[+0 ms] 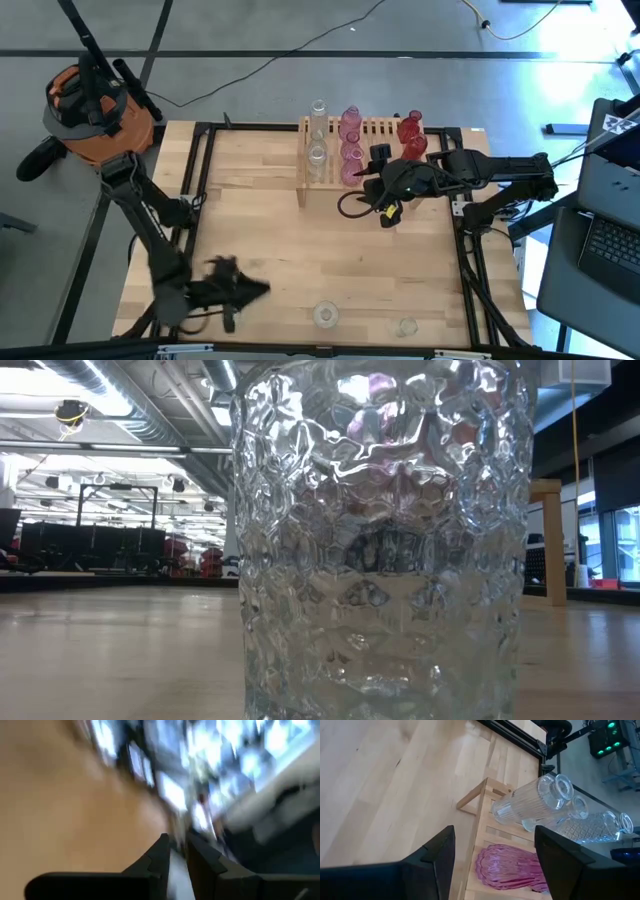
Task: Sort vases onto shelf
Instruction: Put the transparent vase on the shelf
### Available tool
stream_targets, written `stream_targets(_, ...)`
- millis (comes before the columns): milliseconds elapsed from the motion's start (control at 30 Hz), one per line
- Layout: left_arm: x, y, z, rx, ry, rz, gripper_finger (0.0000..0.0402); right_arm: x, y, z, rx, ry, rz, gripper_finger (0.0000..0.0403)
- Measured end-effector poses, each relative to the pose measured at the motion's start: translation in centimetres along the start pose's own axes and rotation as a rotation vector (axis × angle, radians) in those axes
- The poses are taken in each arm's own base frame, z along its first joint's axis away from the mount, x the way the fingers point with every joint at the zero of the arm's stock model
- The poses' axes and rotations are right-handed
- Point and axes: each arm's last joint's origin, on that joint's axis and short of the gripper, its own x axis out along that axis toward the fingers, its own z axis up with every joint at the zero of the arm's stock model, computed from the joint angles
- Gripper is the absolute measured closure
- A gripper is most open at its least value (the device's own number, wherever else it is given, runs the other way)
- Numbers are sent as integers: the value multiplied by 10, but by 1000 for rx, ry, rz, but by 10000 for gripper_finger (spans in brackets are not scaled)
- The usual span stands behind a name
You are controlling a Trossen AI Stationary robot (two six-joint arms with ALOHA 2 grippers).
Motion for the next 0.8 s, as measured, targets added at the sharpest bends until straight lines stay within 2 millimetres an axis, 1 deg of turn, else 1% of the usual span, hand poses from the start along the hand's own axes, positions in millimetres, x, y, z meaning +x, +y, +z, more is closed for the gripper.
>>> stream_targets(67, 10, 14, -17, -29, 305, -7, 349, 0, 0, 0, 1, 0, 0, 182)
stream_targets(100, 15, 21, -24, -22, 427, 14, 349, 0, 0, 0, 2, 0, 0, 182)
stream_targets(133, 18, 27, -30, 1, 503, 39, 349, 0, 0, 0, 2, 1, 1, 182)
stream_targets(200, 23, 33, -30, 46, 538, 64, 349, 0, 0, 0, 27, 2, 1, 182)
stream_targets(300, 35, 37, -18, 196, 513, 48, 349, 0, 0, 0, 87, 5, 5, 182)
stream_targets(367, 43, 43, -10, 311, 537, 37, 349, 0, 1, -1, 129, 2, 26, 182)
stream_targets(433, 50, 51, 1, 403, 623, 8, 349, 0, 2, 0, 177, -4, 49, 182)
stream_targets(567, 69, 85, 31, 520, 858, -30, 349, 0, 3, 1, 336, -17, 97, 182)
stream_targets(600, 75, 91, 40, 543, 886, -81, 349, 0, 3, 2, 369, -22, 113, 182)
stream_targets(667, 86, 95, 58, 570, 873, -240, 349, -1, 7, 3, 414, -26, 140, 182)
stream_targets(733, 95, 93, 73, 551, 823, -447, 349, -3, 9, 4, 458, -25, 133, 182)
stream_targets(800, 102, 86, 82, 512, 760, -621, 349, -6, 12, 5, 508, -33, 132, 182)
